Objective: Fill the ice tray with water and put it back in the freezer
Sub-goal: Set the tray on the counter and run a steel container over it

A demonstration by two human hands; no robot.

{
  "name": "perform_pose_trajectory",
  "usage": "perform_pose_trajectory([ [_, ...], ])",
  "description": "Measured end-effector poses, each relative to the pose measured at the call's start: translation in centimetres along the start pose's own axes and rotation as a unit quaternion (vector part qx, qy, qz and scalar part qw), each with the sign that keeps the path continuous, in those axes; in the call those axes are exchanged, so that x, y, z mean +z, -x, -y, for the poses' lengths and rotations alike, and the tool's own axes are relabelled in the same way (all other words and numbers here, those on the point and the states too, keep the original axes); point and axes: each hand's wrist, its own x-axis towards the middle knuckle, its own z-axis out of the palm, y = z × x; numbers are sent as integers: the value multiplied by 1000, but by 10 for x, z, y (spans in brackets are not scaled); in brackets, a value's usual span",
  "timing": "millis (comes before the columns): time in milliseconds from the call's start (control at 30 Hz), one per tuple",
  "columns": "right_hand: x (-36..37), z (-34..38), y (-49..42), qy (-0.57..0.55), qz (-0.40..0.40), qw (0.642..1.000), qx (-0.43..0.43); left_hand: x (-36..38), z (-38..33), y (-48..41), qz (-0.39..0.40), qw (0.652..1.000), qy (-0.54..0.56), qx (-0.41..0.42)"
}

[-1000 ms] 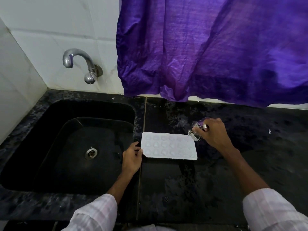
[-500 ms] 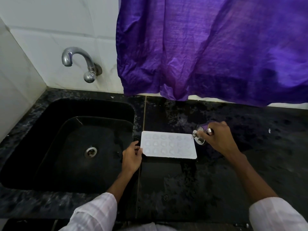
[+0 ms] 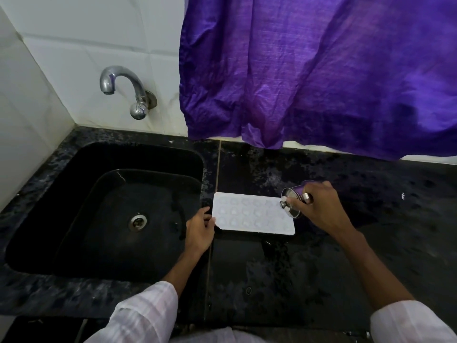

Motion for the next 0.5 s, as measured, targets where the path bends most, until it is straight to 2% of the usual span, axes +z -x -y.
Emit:
perform_pose_trajectory([
  [500, 14, 36, -15, -9, 20, 999, -44, -10, -2, -4, 11, 1000, 10, 5],
])
